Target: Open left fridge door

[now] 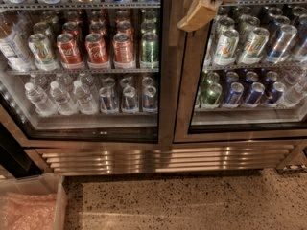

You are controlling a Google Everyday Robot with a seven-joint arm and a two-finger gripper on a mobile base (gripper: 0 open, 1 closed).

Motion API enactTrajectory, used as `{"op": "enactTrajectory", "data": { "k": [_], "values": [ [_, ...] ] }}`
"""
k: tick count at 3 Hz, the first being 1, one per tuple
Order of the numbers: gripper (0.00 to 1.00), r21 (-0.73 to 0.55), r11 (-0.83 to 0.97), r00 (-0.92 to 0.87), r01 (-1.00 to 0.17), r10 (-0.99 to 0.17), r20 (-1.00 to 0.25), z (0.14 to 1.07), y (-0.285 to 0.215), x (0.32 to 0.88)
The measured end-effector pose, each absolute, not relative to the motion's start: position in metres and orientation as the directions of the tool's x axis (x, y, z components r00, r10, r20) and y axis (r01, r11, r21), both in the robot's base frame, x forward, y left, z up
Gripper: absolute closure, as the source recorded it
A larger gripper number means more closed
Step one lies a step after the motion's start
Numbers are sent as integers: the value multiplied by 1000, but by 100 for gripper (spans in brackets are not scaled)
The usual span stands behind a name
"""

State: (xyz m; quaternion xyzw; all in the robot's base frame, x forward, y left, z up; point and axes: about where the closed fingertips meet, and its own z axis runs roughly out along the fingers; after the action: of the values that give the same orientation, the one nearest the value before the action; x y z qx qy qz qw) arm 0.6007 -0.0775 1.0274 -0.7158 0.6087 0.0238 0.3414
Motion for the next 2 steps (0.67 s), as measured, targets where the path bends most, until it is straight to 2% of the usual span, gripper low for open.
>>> {"op": "enactTrajectory", "data": {
  "k": [2],
  "values": [
    [100, -460, -26, 258, -888, -855, -450, 1028, -78, 601]
  ]
}}
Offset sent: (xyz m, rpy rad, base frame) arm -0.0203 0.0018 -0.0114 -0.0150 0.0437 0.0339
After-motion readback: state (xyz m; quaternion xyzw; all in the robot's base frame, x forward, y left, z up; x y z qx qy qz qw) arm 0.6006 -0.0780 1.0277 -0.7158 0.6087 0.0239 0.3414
